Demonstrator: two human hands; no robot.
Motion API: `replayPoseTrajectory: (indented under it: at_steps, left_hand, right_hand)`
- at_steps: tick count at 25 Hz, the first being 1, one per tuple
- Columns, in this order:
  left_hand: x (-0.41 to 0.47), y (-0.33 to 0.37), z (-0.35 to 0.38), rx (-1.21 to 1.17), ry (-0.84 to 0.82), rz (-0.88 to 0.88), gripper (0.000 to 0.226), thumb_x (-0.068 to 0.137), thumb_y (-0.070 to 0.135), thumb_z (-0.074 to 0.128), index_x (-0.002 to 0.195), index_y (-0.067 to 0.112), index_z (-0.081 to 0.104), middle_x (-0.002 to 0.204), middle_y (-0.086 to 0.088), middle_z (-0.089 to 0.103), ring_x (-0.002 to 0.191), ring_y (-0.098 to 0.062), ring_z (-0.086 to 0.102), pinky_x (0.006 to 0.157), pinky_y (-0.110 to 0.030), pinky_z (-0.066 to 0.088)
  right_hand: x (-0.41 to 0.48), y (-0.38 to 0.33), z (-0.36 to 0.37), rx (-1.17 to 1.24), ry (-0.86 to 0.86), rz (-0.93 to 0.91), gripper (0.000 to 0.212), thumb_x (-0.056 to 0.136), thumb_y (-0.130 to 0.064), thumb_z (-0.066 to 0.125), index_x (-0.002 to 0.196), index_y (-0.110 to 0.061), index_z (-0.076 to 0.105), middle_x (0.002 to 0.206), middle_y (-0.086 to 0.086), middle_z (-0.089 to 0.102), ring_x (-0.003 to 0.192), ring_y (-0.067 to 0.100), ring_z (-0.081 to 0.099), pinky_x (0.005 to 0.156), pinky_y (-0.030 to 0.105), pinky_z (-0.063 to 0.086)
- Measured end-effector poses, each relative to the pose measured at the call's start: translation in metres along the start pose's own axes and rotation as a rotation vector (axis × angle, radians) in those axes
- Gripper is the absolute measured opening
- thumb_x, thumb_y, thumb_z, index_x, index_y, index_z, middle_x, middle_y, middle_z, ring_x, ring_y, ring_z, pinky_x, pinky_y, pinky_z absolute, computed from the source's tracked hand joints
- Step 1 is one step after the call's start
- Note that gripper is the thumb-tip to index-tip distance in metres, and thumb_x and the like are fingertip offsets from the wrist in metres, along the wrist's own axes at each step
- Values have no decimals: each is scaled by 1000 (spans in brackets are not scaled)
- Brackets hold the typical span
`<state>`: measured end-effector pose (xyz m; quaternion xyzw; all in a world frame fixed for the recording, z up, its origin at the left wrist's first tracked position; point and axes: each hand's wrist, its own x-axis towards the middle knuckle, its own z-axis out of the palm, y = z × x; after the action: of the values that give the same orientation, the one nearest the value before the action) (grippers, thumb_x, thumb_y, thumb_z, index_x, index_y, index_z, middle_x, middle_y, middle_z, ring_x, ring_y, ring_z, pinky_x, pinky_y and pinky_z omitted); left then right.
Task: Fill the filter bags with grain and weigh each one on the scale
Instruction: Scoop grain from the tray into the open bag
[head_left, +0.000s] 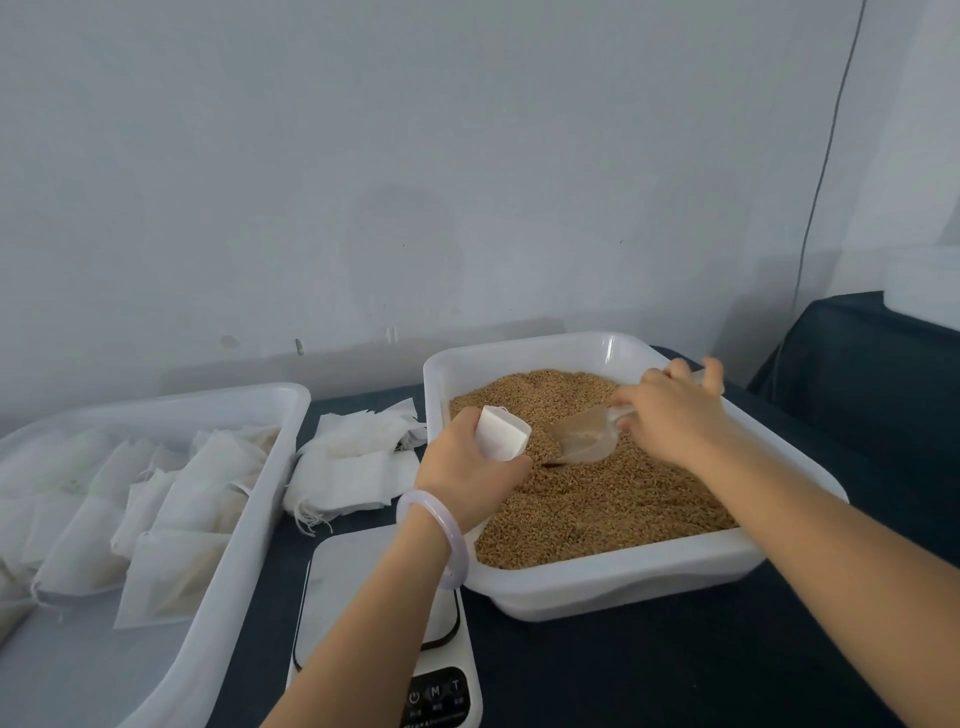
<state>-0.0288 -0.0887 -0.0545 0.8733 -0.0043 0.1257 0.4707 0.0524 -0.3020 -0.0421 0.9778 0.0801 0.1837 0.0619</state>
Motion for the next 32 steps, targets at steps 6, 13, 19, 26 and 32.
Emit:
replayPoseTrajectory:
  at_steps: [6,13,19,26,32]
  left_hand:
    - [2,-1,0,16,-6,2,31,76,28,72,96,27,48,84,9,57,75,-5,55,56,-20,44]
    - [1,1,0,44,-8,-13,31,76,30,71,94,28,46,83,11,55,73,-2,53,54,-18,41]
    - [2,0,-1,60,-18,-20,35,75,32,71,97,30,44,84,15,53,72,1,50,50,-15,36]
    - [1,1,-1,54,-34,-7,32,72,34,75,86,33,46,82,12,57,70,-3,55,47,-13,40]
    - [1,1,1,116,-70,15,40,67,47,78,90,30,50,84,14,56,75,-4,54,61,-24,44]
  right_hand:
    - [-3,44,-12,30,-37,50,24,91,-45,51,113,-49,59,111,-9,59,117,22,39,104,50,14]
    - [-12,51,-15,235,-108,94,24,91,-51,50,115,-51,55,126,-12,58,127,23,38,105,45,17]
    - [-24,56,-48,867,-126,-52,22,88,-29,63,98,-48,60,118,-16,55,124,15,46,108,42,30]
    - [-7,45,-104,468,-48,-300,25,82,-43,64,92,-61,51,101,-25,59,112,8,45,112,41,11]
    - [10,8,-136,147,90,-483,24,85,-43,59,107,-50,61,100,-16,53,119,12,32,110,40,-10]
